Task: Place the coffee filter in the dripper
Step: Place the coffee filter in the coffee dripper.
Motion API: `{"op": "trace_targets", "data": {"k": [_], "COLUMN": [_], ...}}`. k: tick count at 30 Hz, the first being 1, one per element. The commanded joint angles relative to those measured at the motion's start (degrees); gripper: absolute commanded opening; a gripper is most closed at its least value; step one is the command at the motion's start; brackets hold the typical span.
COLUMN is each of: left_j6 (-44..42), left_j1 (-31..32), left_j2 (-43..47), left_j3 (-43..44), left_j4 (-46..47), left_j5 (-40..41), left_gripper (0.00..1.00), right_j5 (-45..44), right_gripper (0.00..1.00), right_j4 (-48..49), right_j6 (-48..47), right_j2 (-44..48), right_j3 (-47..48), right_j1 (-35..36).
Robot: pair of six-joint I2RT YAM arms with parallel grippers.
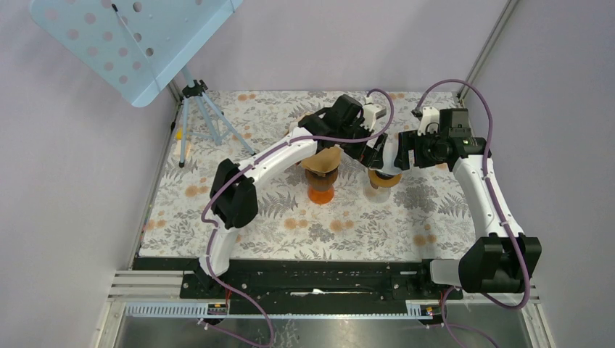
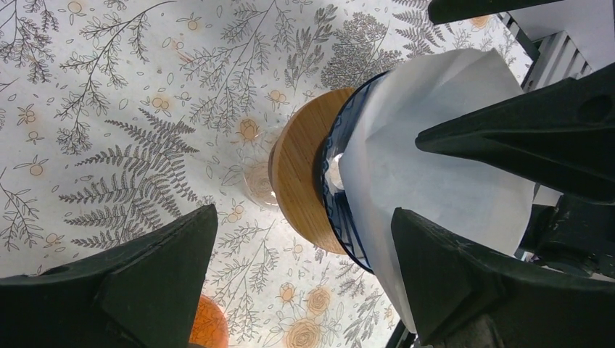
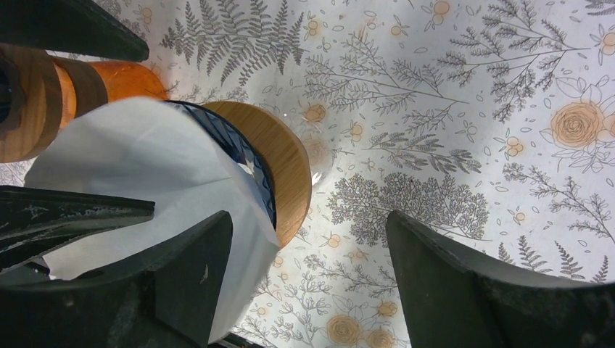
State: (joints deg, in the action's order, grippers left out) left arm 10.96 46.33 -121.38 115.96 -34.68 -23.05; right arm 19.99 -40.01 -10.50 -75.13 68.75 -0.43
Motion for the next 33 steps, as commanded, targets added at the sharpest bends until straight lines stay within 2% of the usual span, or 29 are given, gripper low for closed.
{"op": "trace_targets", "data": {"k": [1, 16, 33], "left_j6": [-1.5, -2.7, -2.2], "left_j1": [0.3, 0.4, 0.4], "left_j2": [-1.2, -2.3, -0.4], "left_j3": [1.0, 1.2, 5.2], "left_j4": [1.4, 1.4, 0.3], "left_j5": [1.9, 2.4, 1.4], "left_gripper": [0.99, 0.99, 0.99], "right_j5": [-1.2, -2.0, 2.6], "right_gripper": [0.84, 0.84, 0.85], "right_j4": [1.4, 2.3, -1.5], "right_j6": [-1.1, -1.7, 0.9], "right_j2": [-0.7, -1.0, 0.6], "right_j3": [-0.8, -2.6, 4.5], "right_j1": [0.1, 0.2, 0.2]}}
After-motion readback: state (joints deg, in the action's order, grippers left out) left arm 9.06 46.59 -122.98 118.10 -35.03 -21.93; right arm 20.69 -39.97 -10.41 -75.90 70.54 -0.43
